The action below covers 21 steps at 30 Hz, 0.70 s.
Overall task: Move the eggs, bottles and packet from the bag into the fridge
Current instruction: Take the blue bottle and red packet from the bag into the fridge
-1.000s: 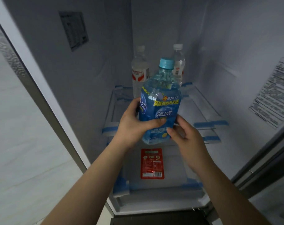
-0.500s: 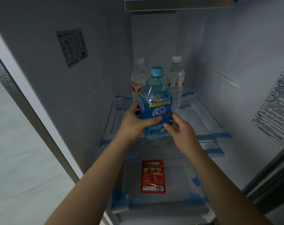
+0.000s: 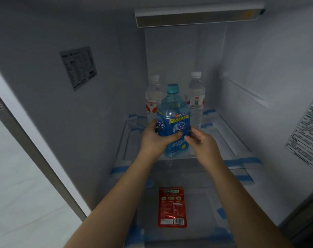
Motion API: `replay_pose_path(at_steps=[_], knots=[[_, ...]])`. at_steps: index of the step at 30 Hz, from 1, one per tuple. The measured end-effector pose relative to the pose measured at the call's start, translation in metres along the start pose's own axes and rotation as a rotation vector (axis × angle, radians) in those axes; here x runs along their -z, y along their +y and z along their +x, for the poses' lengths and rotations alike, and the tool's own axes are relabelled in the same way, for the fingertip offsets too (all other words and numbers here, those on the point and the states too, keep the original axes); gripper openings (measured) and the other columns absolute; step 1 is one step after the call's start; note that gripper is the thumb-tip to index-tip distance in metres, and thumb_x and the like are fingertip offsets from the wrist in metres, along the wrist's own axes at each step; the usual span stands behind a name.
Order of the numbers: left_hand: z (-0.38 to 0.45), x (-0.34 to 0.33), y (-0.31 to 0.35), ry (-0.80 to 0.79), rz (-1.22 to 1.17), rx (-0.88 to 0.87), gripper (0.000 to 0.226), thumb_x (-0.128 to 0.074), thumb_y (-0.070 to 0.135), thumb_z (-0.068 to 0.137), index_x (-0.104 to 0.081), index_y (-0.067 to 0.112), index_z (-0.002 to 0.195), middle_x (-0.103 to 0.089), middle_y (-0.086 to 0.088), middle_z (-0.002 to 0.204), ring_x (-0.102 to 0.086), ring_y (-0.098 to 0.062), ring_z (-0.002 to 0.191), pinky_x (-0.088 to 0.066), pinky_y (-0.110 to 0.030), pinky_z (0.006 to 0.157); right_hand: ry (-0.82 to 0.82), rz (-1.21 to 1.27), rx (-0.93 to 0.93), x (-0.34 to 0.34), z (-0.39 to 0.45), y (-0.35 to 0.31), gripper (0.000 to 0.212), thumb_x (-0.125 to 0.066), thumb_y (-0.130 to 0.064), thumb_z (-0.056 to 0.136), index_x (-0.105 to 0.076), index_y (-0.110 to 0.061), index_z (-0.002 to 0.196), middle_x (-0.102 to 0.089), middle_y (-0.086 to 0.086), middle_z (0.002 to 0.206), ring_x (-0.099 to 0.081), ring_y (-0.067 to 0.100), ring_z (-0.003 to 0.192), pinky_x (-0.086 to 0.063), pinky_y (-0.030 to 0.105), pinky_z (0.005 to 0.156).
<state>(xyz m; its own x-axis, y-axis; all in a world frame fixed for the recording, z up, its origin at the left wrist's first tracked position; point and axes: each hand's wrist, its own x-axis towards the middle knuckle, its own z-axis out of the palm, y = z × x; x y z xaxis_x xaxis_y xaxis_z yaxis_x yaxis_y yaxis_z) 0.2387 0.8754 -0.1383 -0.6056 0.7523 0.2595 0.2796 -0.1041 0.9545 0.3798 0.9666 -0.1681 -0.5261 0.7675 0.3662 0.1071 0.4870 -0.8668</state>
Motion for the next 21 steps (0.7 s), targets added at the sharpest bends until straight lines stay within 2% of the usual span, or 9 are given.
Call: replay_pose_path(at_steps=[2,7,9,12,16,18,21], knots=[[0.001,-0.004,-0.003,0.005,0.029,-0.034,0.054,-0.090,0.014,0.066,-0.062,0.018,0.112,-0.069,0.011,0.103,-0.065,0.011,0.086,-0.052,-0.012,0.070,0.002,-0.014,-0.013,0.002,0.002,0.003,0.037,-0.058,-0.017,0.094,-0.059,-0.025,0.130,-0.069,-0.010,0.113,-0.063,-0.002,0.102,-0.049,0.019,0.088],[0.007,-0.011,-0.005,0.010,0.090,-0.072,0.059,-0.090,0.024,0.065,-0.058,0.026,0.115,-0.067,0.012,0.109,-0.062,0.011,0.092,-0.051,-0.011,0.073,-0.011,-0.110,-0.024,0.002,0.007,0.000,0.033,-0.054,-0.018,0.097,-0.057,-0.022,0.130,-0.066,-0.008,0.115,-0.061,0.003,0.103,-0.042,0.004,0.076],[0.010,-0.010,-0.005,-0.016,0.117,-0.081,0.061,-0.090,0.025,0.066,-0.055,0.028,0.117,-0.065,0.011,0.112,-0.061,0.010,0.096,-0.049,-0.008,0.073,0.026,-0.168,-0.007,-0.001,0.008,-0.003,0.032,-0.054,-0.018,0.097,-0.056,-0.021,0.129,-0.065,-0.004,0.117,-0.059,0.006,0.102,-0.038,0.005,0.073],[0.010,-0.009,-0.010,-0.017,0.166,-0.111,0.067,-0.089,0.032,0.067,-0.053,0.027,0.123,-0.063,0.005,0.120,-0.060,0.003,0.103,-0.049,-0.013,0.081,0.042,-0.182,0.004,-0.004,0.008,-0.003,0.033,-0.056,-0.018,0.095,-0.056,-0.021,0.129,-0.064,-0.002,0.120,-0.059,0.007,0.103,-0.038,0.008,0.076],[-0.006,-0.010,-0.019,0.038,0.228,-0.086,0.091,-0.087,0.038,0.067,-0.039,0.021,0.142,-0.050,0.010,0.128,-0.052,-0.002,0.109,-0.041,0.000,0.075,0.037,-0.186,-0.004,-0.002,0.006,-0.003,0.038,-0.058,-0.016,0.094,-0.053,-0.022,0.131,-0.063,-0.002,0.123,-0.058,0.010,0.110,-0.044,0.022,0.089],[-0.012,-0.010,-0.027,0.078,0.238,-0.068,0.092,-0.087,0.039,0.068,-0.037,0.020,0.142,-0.053,0.010,0.124,-0.054,-0.005,0.110,-0.044,-0.006,0.075,0.037,-0.183,-0.015,-0.002,0.004,-0.003,0.041,-0.060,-0.016,0.093,-0.051,-0.021,0.133,-0.063,-0.003,0.125,-0.058,0.010,0.114,-0.044,0.023,0.092],[-0.011,-0.009,-0.035,0.116,0.218,-0.040,0.075,-0.087,0.039,0.067,-0.045,0.023,0.126,-0.056,0.011,0.116,-0.056,-0.006,0.107,-0.050,-0.019,0.082,0.043,-0.189,-0.024,-0.004,0.005,-0.003,0.041,-0.060,-0.016,0.094,-0.050,-0.020,0.133,-0.063,-0.003,0.124,-0.058,0.008,0.112,-0.041,0.018,0.088]])
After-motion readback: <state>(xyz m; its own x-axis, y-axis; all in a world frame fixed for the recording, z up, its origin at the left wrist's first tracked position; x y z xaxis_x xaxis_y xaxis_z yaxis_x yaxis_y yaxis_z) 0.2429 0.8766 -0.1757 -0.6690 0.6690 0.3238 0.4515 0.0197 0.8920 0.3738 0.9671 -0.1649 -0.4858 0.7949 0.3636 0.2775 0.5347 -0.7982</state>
